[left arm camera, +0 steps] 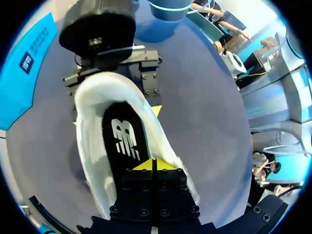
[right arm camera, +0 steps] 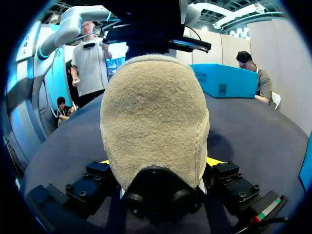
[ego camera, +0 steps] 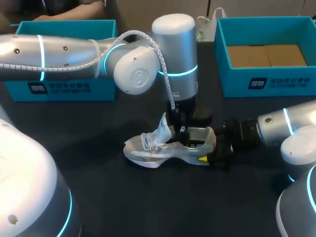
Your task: Take the shoe out of the shoebox, open the shoe tongue, remove and reinsert the insole, then place the shoe into the shoebox
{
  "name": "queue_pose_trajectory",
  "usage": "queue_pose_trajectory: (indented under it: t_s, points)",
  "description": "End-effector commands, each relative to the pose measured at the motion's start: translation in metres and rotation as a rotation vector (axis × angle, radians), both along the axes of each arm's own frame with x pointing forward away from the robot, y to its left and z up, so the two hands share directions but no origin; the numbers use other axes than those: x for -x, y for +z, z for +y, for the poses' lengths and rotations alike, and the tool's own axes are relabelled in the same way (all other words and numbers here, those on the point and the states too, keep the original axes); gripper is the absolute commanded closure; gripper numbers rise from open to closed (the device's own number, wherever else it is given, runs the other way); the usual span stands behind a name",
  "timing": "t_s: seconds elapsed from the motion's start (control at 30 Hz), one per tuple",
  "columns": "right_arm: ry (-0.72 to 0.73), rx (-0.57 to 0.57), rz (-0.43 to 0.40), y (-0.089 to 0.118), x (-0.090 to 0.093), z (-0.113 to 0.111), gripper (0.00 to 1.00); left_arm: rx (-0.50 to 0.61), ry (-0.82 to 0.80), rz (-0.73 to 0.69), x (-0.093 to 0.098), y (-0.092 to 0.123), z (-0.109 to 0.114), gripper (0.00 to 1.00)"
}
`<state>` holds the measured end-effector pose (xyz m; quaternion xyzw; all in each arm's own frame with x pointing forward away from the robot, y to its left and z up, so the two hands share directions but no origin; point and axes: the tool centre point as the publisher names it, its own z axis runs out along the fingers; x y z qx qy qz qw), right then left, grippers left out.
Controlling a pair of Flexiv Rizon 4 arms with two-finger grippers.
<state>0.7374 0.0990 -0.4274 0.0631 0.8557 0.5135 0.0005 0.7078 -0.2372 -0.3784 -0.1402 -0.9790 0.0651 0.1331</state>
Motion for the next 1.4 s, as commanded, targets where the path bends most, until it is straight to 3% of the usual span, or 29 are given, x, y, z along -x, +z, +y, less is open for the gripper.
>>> queue_pose_trajectory:
  t_s: [0.03,0.3,0.33,0.37,0.47,0.57,0.63,0.73,0.9,0.97,1.4]
  points:
    - [-0.001,0.004,0.000,0.000,0.001,0.002,1.00,-0.015,-0.005,0.003,-0.002,-0.006,-0.002,1.00]
    - [-0.001,0.004,0.000,0.000,0.001,0.002,1.00,-0.019,0.002,0.018,-0.003,-0.012,-0.005,1.00]
    - [-0.001,0.004,0.000,0.000,0.001,0.002,1.00,-0.019,0.003,0.018,-0.004,-0.012,-0.005,0.97]
    - [-0.001,0.004,0.000,0.000,0.001,0.002,1.00,-0.020,0.003,0.014,-0.004,-0.012,-0.005,0.87]
    - [-0.001,0.004,0.000,0.000,0.001,0.002,1.00,-0.022,0.001,0.004,-0.006,-0.013,-0.006,0.80]
    - [-0.001,0.004,0.000,0.000,0.001,0.002,1.00,-0.021,-0.008,-0.009,-0.007,-0.012,-0.006,0.60]
    - [-0.001,0.004,0.000,0.000,0.001,0.002,1.00,-0.020,-0.009,-0.022,-0.007,-0.011,-0.007,0.67]
    - [-0.001,0.004,0.000,0.000,0.001,0.002,1.00,-0.018,-0.011,-0.024,-0.008,-0.013,-0.009,0.62]
    - [-0.001,0.004,0.000,0.000,0.001,0.002,1.00,-0.002,-0.017,-0.034,-0.011,-0.020,-0.011,0.62]
    - [-0.001,0.004,0.000,0.000,0.001,0.002,1.00,-0.010,-0.027,-0.036,-0.013,-0.024,-0.012,0.67]
    - [-0.001,0.004,0.000,0.000,0.001,0.002,1.00,0.027,-0.073,-0.058,-0.019,-0.046,-0.018,0.51]
